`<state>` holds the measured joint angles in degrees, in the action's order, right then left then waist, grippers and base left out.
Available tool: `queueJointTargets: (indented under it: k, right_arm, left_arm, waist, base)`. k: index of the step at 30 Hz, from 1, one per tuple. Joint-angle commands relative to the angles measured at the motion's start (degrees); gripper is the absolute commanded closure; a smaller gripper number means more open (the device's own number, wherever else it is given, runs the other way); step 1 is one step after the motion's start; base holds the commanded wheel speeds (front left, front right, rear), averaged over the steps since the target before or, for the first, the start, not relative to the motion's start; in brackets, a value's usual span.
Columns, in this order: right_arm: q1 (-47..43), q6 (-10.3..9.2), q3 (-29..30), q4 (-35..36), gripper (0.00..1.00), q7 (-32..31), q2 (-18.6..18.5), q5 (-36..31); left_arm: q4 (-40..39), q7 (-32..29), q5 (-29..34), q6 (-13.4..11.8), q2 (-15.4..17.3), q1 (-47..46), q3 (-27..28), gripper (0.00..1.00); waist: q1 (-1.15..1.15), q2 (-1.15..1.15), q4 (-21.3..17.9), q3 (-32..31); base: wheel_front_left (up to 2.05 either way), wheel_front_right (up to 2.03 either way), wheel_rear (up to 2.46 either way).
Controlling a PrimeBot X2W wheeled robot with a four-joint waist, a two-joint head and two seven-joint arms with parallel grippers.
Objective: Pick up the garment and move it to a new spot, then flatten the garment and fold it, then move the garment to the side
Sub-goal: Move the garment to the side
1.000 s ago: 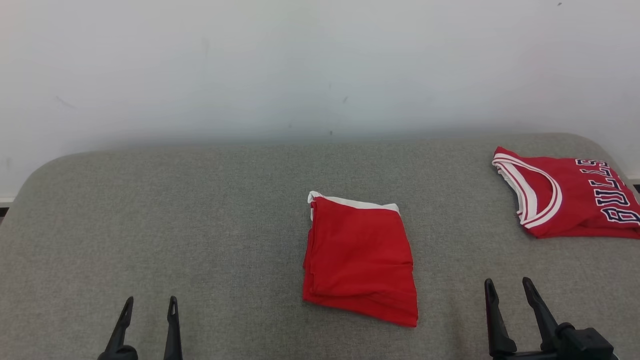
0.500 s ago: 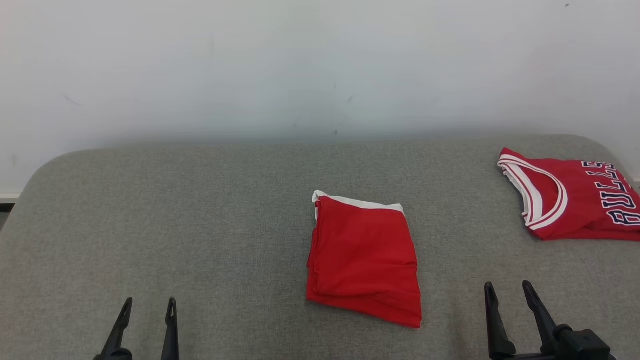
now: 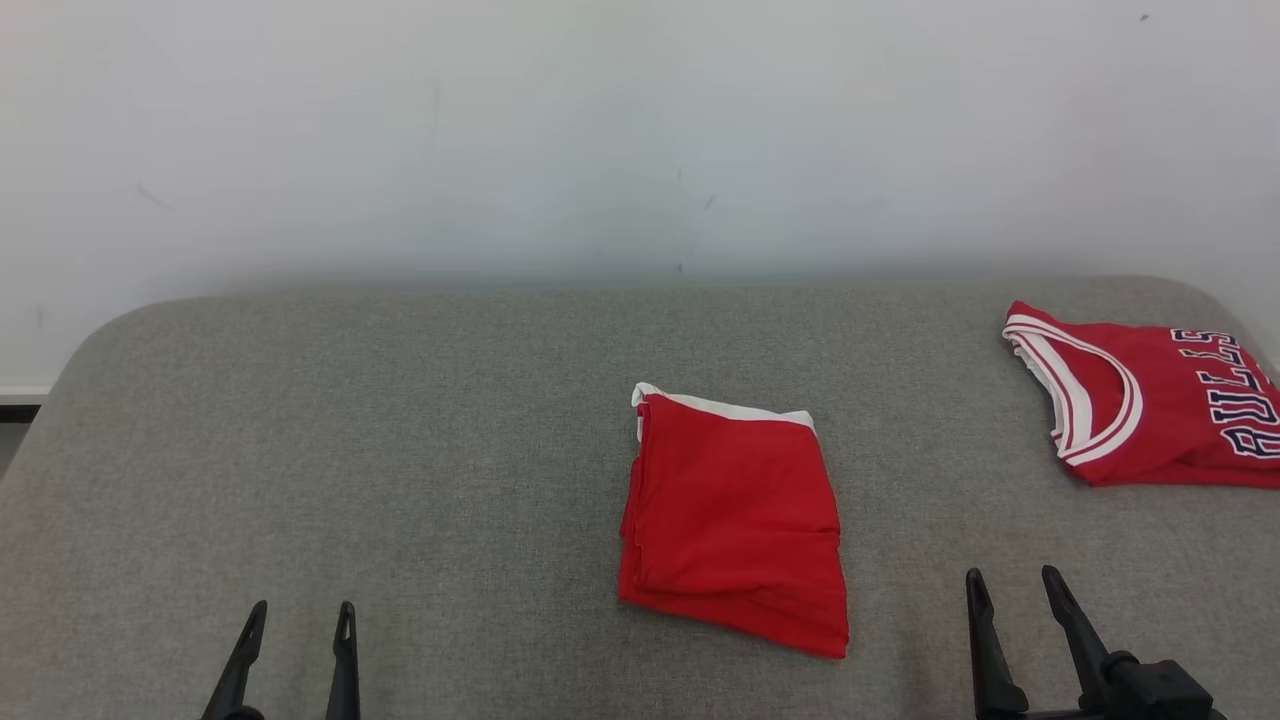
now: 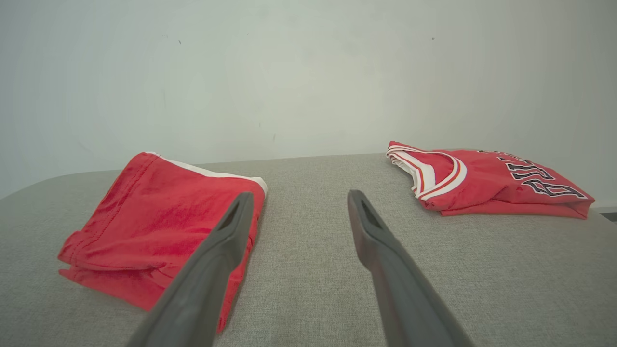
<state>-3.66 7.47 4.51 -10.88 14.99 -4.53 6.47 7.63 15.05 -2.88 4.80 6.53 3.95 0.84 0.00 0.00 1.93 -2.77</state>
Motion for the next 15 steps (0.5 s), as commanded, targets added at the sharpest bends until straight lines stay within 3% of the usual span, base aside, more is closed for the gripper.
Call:
queueJointTargets:
  k: [1, 15]
  right_arm:
    - [0.2, -0.01, 0.01, -0.21, 0.0, 0.24, 0.32, -0.26]
    - [0.69, -0.01, 0.01, -1.78, 0.0, 0.24, 0.34, -0.63]
  left_arm:
    - [-0.27, 0.15, -0.24, 0.04, 0.33, 0.71, 0.14, 0.0]
    - [0.21, 0.15, -1.14, -0.4, 0.36, 0.85, 0.61, 0.0]
  waist:
    - [0.0, 0.0, 0.0, -0.01]
    - [0.0, 0.0, -0.09, -0.05]
  base:
    - [0.0, 0.0, 0.0]
    - [0.0, 0.0, 0.0]
